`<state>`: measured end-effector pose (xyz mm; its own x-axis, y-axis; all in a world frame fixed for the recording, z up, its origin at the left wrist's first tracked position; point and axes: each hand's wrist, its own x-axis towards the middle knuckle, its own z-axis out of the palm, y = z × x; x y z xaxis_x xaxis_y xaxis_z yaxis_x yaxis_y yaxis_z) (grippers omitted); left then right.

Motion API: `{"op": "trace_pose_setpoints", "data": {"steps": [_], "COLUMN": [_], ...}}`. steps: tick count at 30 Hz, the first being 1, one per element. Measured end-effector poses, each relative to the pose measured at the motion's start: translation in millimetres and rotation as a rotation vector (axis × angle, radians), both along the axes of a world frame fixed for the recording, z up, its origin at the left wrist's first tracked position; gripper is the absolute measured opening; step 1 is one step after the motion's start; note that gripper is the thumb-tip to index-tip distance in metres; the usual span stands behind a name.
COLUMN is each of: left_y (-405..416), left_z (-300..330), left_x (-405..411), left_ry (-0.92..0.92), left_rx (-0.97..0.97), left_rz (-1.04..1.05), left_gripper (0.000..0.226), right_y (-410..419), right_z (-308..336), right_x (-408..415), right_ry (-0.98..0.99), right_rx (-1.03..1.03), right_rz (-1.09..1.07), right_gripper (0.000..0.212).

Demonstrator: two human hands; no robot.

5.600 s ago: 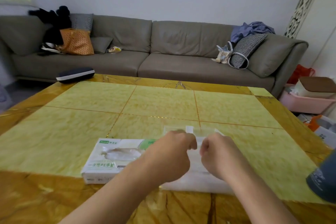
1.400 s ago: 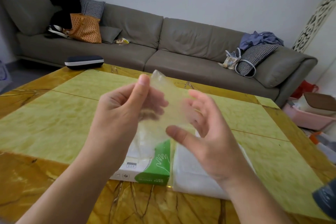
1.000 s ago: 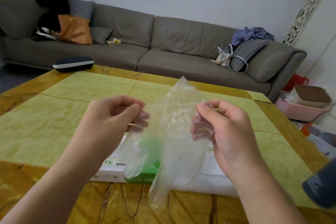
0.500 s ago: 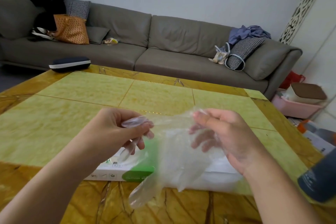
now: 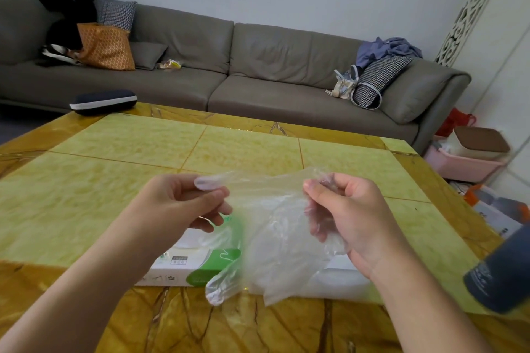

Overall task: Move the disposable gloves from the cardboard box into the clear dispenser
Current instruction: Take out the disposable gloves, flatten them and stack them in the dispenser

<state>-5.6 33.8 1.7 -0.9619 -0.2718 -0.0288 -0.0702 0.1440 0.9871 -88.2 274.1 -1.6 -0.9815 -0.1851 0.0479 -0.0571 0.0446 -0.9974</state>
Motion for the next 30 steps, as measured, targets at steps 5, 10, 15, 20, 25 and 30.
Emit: {"op": "trace_pose_setpoints", "data": {"steps": [5,10,15,20,25,30], "left_y": [0.2,10.5,39.9,89.4,104.4,104.8], "left_z": [-4.6,-5.1,-0.2,-14.3,-47.0,-52.0], "left_x": [-1.8,-6.9,2.2,-29.6,-68.7,-84.8], "left_ry": [0.072,0.18,0.54,0.299,-0.187,-0.279], "left_rx": [0.076,0.165,-0.633,-0.94,-1.107,-1.039], "left_rz": [0.086,0.194,0.293,-0.232,-0.468,-0.569], "left_gripper": [0.016,0.02,0.021,0.027,0.023,0.033], "right_y": [6.5,19.2,31.3,32.5,38.1,37.1], "right_z": [-2.3,1.5,-18.2,-38.6,-46.2,-49.1], "right_x": [-1.7,-6.8,-21.6,-31.3,-38.1,-43.9], "right_ry": [-0.021,-0.05,-0.107,-0.078,0.102,0.159], "right_rx": [0.013,-0.013,0.124,0.422,0.814,0.99], "right_rz": [-0.028,-0.043,-0.191,-0.147,-0.193,-0.191], "right_gripper": [0.02,0.016,0.019,0.023,0.029,0.027]}}
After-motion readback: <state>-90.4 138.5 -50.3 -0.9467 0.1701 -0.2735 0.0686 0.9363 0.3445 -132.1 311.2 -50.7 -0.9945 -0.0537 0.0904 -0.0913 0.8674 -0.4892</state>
